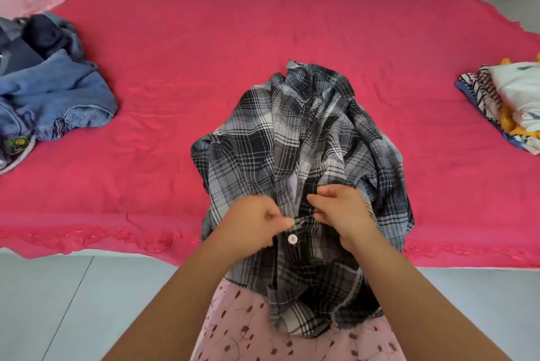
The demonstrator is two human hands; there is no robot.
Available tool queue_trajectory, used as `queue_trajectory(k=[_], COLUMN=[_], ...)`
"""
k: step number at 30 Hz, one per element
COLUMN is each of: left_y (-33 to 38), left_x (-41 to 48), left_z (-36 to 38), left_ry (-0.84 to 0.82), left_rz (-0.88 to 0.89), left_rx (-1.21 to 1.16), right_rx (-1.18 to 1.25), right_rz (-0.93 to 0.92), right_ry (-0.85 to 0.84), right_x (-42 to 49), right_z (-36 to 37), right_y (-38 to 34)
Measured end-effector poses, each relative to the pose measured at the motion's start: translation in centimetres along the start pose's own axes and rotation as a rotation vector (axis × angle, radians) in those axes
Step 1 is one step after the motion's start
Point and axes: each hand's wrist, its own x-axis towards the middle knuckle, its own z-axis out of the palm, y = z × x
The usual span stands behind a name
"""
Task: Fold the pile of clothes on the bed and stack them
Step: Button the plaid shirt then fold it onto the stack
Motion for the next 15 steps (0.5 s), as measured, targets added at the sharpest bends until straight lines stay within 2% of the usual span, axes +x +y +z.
queue_trajectory(k=[3,5,8,11,13,15], left_y=[1.3,1.9,1.9,1.5,1.1,0.7], left_x=[1.6,3.0,4.7,5.2,5.1,4.8], left_z=[-0.1,0.5,1.6,2.0,1.8,1.4], left_ry=[0.254,0.334,0.333,0.339,0.345,0.339], left_rz=[0.02,-0.015,-0.107,-0.092,-0.078,-0.124], left_rx=[-0.022,0.018,0.032,0.037,-0.052,-0.268], right_rx=[0.033,0.053,0.042,-0.032,-0.025,0.012], right_rz=[0.021,0.012,-0.038,-0.097,-0.115,-0.129], right_ry=[-0.056,-0.085,-0.101,-0.08,-0.051,-0.037], right_x=[0.1,-0.1,-0.1,0.0,0.2,0.2], right_z=[-0.1,-0.3,-0.4,-0.4,-0.4,-0.4], right_y=[0.8,0.8,0.3,0.2,0.1,0.1])
